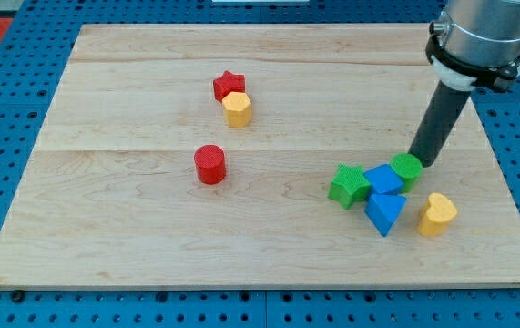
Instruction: Slide red star along with yellow hexagon to the red circle
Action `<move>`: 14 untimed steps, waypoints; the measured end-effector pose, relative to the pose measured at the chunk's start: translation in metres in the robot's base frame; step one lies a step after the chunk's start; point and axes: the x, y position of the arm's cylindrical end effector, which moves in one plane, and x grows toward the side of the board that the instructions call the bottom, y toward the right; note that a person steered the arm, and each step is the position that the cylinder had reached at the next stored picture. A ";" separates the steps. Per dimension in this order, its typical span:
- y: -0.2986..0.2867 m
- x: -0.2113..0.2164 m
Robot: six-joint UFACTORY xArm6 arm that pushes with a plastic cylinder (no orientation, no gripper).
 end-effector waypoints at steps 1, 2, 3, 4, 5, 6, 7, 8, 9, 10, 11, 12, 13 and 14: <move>-0.002 0.006; -0.005 0.003; -0.009 0.000; -0.009 -0.001; -0.009 -0.001; -0.030 -0.020; -0.094 -0.041; -0.100 -0.102; -0.131 -0.119; -0.193 -0.129; -0.195 -0.139; -0.198 -0.159; -0.208 -0.177; -0.251 -0.176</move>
